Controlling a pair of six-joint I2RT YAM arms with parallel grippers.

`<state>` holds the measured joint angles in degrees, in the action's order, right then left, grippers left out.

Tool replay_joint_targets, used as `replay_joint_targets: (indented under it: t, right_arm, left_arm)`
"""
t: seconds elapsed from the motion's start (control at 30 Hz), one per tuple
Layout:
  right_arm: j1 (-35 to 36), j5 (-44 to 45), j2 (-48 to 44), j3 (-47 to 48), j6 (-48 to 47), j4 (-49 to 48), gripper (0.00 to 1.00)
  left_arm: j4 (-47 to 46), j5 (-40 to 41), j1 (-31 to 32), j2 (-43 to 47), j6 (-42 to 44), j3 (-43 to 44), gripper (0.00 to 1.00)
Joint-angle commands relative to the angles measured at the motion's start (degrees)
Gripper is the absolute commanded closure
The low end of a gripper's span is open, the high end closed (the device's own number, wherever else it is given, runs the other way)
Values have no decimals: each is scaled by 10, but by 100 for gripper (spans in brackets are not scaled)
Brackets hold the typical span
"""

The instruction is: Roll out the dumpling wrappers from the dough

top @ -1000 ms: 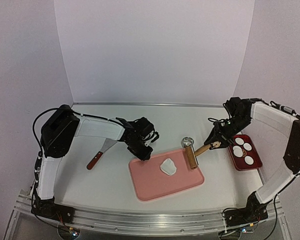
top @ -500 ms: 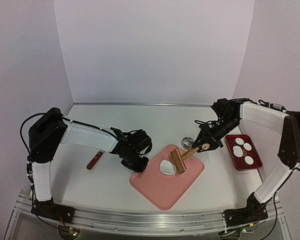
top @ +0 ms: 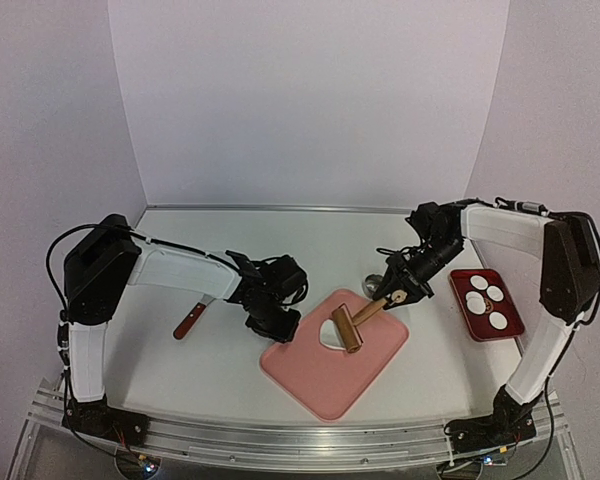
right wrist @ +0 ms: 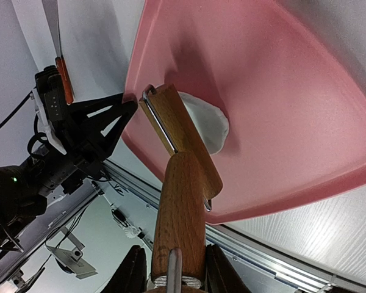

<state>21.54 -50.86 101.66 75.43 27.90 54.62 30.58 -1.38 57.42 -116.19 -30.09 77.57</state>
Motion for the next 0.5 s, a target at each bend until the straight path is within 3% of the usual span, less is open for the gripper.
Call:
replay_joint_targets:
  t: [0.0, 0.27, 0.47]
  right_arm:
    - [13, 3, 21, 22, 2, -5, 100]
    - [16, 126, 51, -6, 0, 10, 100]
    - [21, 159, 94, -14, -9, 11, 100]
  left_arm:
    - [16, 6, -5, -15, 10, 3, 83]
    - [5, -1, -6, -13, 3, -24, 99]
    - [-4, -9, -6, -11, -5, -37, 100]
